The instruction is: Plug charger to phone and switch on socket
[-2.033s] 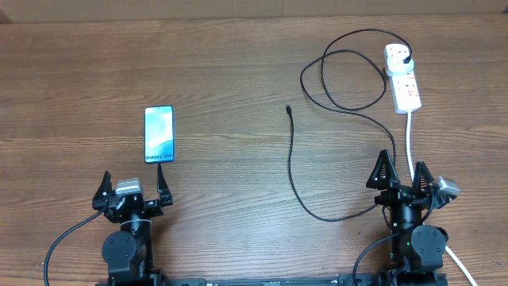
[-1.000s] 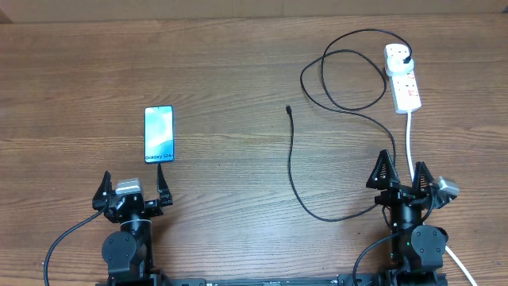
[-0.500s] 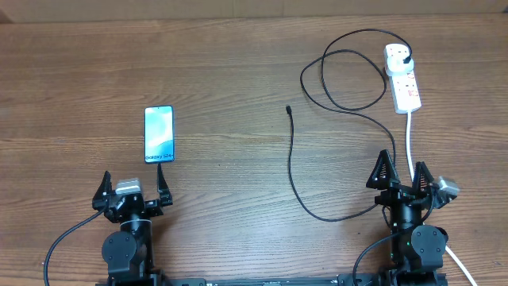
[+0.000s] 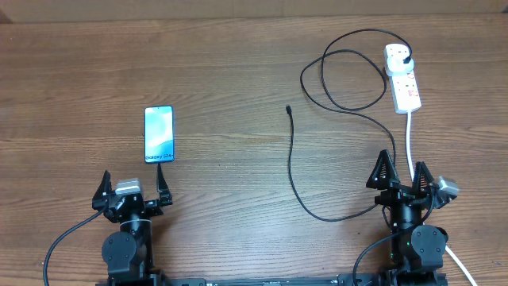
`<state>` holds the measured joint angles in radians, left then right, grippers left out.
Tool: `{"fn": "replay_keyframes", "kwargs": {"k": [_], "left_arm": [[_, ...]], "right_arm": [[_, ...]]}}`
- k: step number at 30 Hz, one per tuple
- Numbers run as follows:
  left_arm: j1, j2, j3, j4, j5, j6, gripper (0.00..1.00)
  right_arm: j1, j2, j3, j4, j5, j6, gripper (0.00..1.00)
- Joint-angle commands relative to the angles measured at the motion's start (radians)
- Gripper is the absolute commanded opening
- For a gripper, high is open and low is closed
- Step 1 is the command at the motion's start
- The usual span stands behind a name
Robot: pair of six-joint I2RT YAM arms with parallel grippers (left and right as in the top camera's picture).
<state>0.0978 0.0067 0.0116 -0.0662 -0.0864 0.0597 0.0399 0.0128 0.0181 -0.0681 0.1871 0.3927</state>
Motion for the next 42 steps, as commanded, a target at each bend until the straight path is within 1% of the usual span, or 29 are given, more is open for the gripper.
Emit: {"fn": "replay_keyframes", "kwargs": {"k": [1, 21, 38, 42], "left_arm": [[-0.006, -0.002, -0.007, 0.0, 0.009, 0.007, 1.0], [-0.006, -0.002, -0.005, 0.003, 0.008, 0.004, 1.0], [-0.006, -0.002, 0.057, 0.014, 0.008, 0.003, 1.0], [-0.006, -0.002, 0.063, 0.013, 0.008, -0.023, 1.0]], "right_arm": [[-0.002, -0.008, -0.01, 0.005, -0.002, 0.002, 1.0], [-0.002, -0.008, -0.01, 0.005, -0.002, 0.002, 1.0], [-0.002, -0.008, -0.01, 0.005, -0.002, 0.002, 1.0], [-0.002, -0.008, -0.01, 0.005, -0.002, 0.002, 1.0]]}}
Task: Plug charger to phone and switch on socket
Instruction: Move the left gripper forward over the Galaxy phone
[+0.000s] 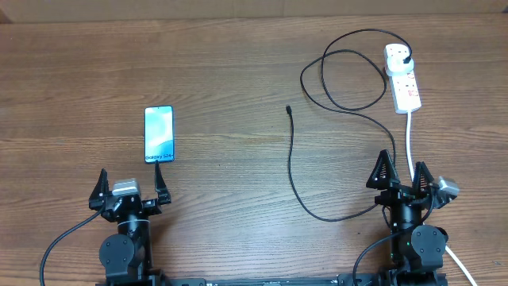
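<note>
A phone (159,133) with a lit blue screen lies face up on the table's left side. A black charger cable (294,171) snakes across the right half, its free plug tip (289,109) lying near the centre. The cable's other end is plugged into a white socket strip (403,77) at the far right. My left gripper (129,184) stands open just below the phone, holding nothing. My right gripper (402,172) stands open near the front right, beside the strip's white lead, also holding nothing.
The white lead (410,143) of the socket strip runs down the table past my right gripper. A loop of black cable (341,79) lies left of the strip. The wooden table (230,71) carries nothing else.
My left gripper has shifted slightly to the left and up toward the phone. The right arm, phone, cable and socket strip are where they were.
</note>
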`<state>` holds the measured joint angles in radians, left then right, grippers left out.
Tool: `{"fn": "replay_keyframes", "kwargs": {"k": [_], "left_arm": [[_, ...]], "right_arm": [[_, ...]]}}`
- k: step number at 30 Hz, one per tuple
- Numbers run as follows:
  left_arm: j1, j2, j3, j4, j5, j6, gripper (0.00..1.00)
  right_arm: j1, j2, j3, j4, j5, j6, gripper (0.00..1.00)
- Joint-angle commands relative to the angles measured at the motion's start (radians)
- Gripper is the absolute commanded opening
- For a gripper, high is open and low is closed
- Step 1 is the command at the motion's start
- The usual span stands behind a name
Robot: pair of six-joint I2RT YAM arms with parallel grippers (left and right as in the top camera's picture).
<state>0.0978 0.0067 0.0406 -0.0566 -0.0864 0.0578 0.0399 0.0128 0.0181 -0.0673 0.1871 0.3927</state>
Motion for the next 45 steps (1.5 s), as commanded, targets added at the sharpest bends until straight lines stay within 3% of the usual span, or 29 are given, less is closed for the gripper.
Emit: {"fn": "replay_keyframes", "kwargs": {"k": [1, 7, 22, 31, 38, 45], "left_arm": [[-0.006, -0.001, 0.038, 0.002, 0.008, -0.021, 1.0], [-0.006, 0.037, 0.1, -0.051, 0.008, -0.02, 1.0], [-0.006, 0.324, 0.341, -0.127, 0.01, -0.021, 1.0], [-0.006, 0.547, 0.596, -0.345, 0.062, -0.023, 1.0], [-0.006, 0.678, 0.739, -0.454, 0.115, -0.092, 1.0], [-0.006, 0.935, 0.981, -0.711, 0.187, -0.118, 1.0]], "right_arm": [[-0.002, -0.008, -0.01, 0.005, -0.002, 0.002, 1.0], [-0.002, -0.008, -0.01, 0.005, -0.002, 0.002, 1.0], [-0.002, -0.006, -0.01, 0.005, -0.002, 0.002, 1.0], [-0.002, -0.006, -0.01, 0.005, -0.002, 0.002, 1.0], [-0.002, -0.006, -0.01, 0.005, -0.002, 0.002, 1.0], [-0.002, -0.006, -0.01, 0.005, -0.002, 0.002, 1.0]]}}
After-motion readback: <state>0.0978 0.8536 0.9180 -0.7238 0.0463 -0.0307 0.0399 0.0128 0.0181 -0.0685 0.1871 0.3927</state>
